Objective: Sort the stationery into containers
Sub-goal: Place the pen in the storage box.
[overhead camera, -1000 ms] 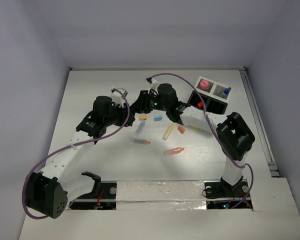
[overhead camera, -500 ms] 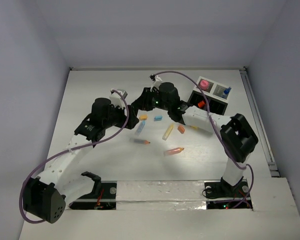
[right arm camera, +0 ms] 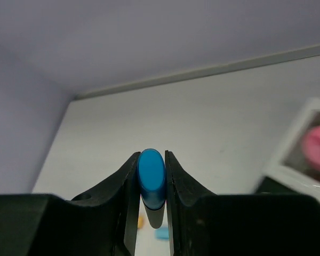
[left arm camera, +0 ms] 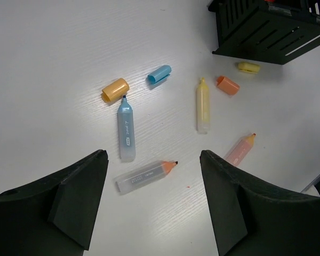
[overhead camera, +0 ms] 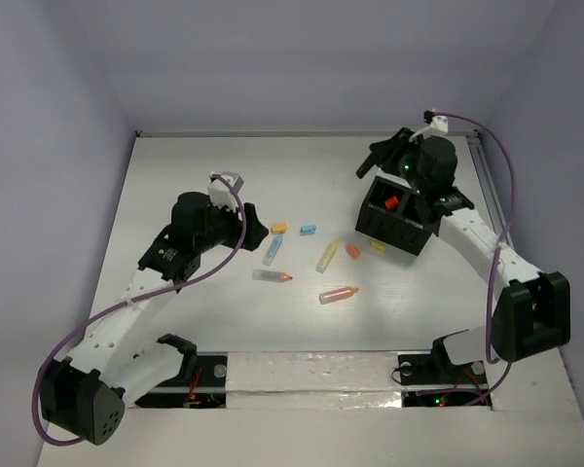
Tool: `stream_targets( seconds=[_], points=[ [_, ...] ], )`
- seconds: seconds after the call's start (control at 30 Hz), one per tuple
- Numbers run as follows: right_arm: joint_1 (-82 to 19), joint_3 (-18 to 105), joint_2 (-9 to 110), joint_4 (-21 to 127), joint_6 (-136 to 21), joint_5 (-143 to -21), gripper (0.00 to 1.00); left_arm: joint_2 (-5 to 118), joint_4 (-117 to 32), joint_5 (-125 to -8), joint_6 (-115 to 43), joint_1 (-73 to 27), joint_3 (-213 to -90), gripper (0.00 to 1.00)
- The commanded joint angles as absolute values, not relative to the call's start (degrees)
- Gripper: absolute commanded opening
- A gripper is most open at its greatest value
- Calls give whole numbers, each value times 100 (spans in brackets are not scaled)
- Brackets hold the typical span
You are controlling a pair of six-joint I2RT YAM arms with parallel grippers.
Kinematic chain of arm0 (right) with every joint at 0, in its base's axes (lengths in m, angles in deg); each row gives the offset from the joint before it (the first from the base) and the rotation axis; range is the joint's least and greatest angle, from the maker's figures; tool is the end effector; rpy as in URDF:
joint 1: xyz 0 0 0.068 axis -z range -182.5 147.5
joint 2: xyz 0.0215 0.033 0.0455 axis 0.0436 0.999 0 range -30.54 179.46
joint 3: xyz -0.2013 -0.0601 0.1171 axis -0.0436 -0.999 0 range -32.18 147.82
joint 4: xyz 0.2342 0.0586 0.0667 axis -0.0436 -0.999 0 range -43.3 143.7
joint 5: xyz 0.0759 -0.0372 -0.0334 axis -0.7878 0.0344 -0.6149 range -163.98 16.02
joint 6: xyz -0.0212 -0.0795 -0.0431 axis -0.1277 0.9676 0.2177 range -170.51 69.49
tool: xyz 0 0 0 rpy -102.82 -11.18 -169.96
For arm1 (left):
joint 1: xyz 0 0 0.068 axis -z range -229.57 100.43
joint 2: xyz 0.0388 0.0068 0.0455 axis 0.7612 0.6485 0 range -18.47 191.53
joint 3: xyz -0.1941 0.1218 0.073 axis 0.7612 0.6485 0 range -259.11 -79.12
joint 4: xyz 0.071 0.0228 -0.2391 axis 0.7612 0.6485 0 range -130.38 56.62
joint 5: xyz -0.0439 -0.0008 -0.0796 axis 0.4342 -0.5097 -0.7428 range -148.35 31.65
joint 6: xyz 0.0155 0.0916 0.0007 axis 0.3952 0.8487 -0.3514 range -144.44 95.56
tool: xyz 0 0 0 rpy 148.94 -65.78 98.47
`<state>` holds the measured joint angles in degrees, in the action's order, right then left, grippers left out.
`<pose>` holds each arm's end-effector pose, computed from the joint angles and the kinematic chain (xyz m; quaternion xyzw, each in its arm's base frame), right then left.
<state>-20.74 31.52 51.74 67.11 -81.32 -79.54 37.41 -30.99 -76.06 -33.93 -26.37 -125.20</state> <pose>0.3639 0.1285 0.3104 0.0482 0.7365 0.3123 0.5981 0.2436 -0.1320 0.2732 0.1846 0.7889 -0.2815 0.5140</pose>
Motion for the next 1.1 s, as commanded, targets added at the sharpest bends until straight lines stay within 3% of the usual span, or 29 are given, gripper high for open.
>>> stream_targets(
  seconds=[0.0,0.37,0.63,0.77,0.83,0.93,0.97,1.07],
  points=[
    [-1780,2926,4760,6381,-7469,-7083,1,3567,-3265,-7505,-3446,-2619,-12508,67],
    [-1472,2636,4777,6161,-6888,-6281,1,3453,-3309,-7207,-3437,-2619,-12411,59],
    [-1472,2310,4918,6205,-6976,-6378,4,3777,-3186,-7135,-3411,-2619,-12455,40],
    [-1472,2293,4988,6214,-6984,-6369,9,3918,-3124,-7074,-3375,-2619,-12482,38],
    [-1472,2284,4997,6222,-6993,-6413,19,4041,-3107,-7039,-3367,-2619,-12473,41],
    [-1472,2275,4953,6205,-7063,-6466,43,4321,-3045,-6977,-3384,-2619,-12508,49],
    [-1472,2275,4918,6196,-7064,-6501,56,4410,-3019,-6916,-3384,-2567,-12526,50],
    [-1472,2284,4751,6196,-7099,-6615,73,4770,-2922,-6793,-3393,-2487,-12596,51]
  ],
)
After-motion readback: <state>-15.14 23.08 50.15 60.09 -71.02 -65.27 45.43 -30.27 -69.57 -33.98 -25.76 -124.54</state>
